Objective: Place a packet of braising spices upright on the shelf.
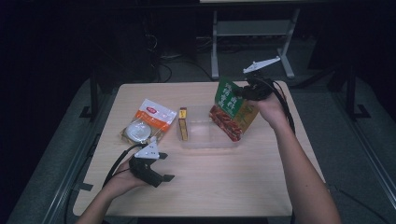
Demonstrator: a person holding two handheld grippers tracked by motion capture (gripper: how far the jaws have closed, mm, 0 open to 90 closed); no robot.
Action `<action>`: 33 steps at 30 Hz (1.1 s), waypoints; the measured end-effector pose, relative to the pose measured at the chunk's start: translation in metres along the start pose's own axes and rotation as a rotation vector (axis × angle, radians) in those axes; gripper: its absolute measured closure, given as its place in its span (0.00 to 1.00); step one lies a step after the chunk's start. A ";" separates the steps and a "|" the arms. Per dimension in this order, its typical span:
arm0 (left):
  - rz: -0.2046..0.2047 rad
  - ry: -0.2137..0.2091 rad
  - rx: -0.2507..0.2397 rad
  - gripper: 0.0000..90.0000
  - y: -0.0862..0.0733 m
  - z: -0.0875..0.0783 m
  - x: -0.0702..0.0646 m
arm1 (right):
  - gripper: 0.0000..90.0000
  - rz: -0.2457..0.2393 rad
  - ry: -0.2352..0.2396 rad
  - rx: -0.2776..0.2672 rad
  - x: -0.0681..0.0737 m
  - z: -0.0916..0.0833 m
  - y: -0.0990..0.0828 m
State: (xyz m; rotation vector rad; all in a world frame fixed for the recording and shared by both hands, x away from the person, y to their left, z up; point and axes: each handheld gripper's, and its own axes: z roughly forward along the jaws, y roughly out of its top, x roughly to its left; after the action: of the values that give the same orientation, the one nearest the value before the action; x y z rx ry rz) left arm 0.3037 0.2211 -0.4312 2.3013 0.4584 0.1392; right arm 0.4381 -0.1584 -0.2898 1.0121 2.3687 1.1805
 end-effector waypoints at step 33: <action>-0.046 0.030 0.008 0.16 -0.011 -0.006 -0.007 | 0.29 0.017 -0.024 -0.093 0.011 -0.056 -0.072</action>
State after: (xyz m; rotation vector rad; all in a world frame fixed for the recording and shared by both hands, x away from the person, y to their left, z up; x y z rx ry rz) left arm 0.2929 0.2296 -0.4343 2.2975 0.5273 0.1495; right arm 0.3673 -0.2122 -0.3115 1.0115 2.2683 1.2647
